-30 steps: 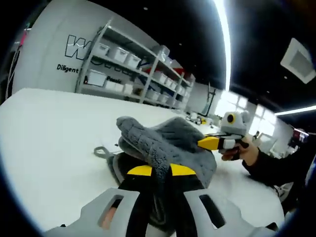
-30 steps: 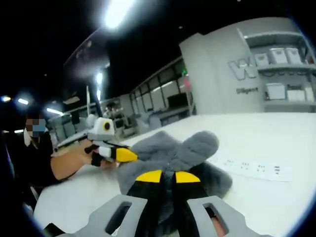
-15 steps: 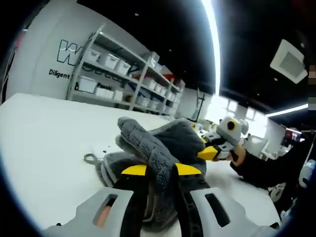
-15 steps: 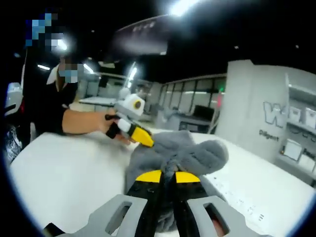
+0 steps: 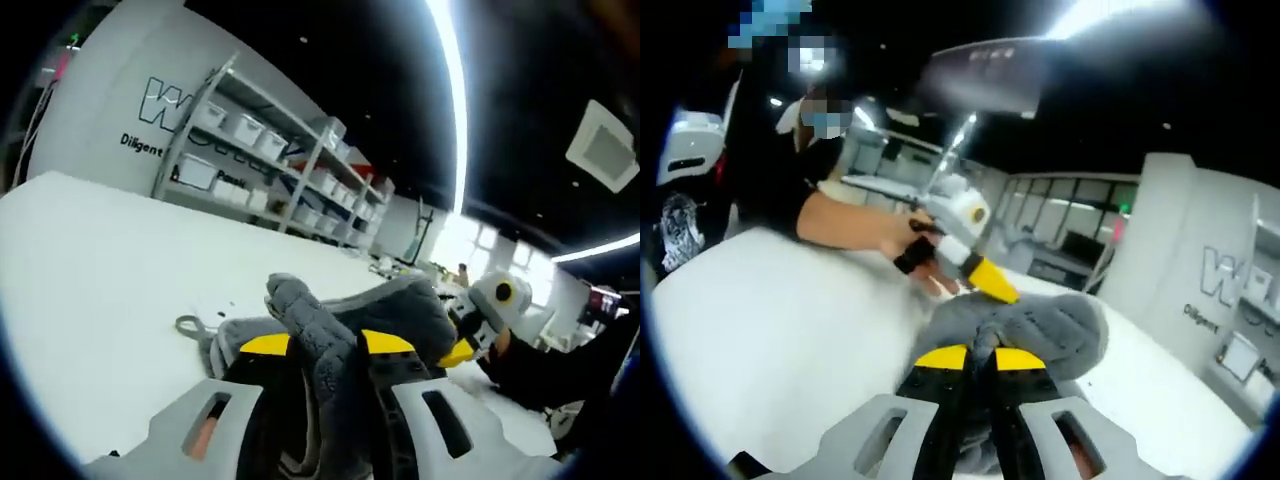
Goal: Open the folded towel by lifting each exposed corner and separating the folded layers until the towel lies flat within the target outline without major curled edges
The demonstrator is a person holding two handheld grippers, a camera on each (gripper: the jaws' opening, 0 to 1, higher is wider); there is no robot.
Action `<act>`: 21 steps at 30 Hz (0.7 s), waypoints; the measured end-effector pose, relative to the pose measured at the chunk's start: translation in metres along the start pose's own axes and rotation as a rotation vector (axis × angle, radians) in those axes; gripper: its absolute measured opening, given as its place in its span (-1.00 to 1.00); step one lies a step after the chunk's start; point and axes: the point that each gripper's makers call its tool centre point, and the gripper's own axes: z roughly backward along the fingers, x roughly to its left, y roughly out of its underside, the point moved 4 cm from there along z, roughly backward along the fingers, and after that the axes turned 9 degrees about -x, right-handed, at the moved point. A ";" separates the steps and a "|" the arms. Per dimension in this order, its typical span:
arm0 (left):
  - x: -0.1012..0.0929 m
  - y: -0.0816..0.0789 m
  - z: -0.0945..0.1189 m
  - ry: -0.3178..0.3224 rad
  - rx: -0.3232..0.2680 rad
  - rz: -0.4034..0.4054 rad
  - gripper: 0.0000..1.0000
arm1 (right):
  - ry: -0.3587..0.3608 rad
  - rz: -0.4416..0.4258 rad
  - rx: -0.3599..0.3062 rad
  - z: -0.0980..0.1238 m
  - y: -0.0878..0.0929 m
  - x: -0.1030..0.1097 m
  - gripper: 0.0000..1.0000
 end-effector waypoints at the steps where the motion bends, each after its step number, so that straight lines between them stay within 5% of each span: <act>1: 0.005 0.002 -0.001 -0.033 0.029 0.018 -0.38 | -0.005 0.004 -0.004 0.000 0.000 0.001 -0.98; 3: 0.007 0.000 -0.002 -0.034 0.012 0.031 -0.34 | -0.012 0.005 -0.003 -0.002 0.000 0.003 -0.98; 7: 0.006 -0.001 0.002 -0.024 -0.003 0.043 -0.66 | -0.013 0.007 0.000 -0.002 0.000 0.004 -0.98; 15: -0.020 -0.003 0.007 0.053 -0.024 -0.051 -0.88 | -0.017 -0.050 0.021 0.000 0.000 0.008 -0.92; 17: -0.034 -0.008 0.010 0.121 -0.052 -0.108 -0.89 | 0.006 -0.132 0.049 0.004 0.002 0.007 -0.84; 21: -0.045 -0.013 0.016 0.152 -0.066 -0.129 -0.90 | 0.052 -0.227 0.044 0.009 0.001 -0.003 -0.36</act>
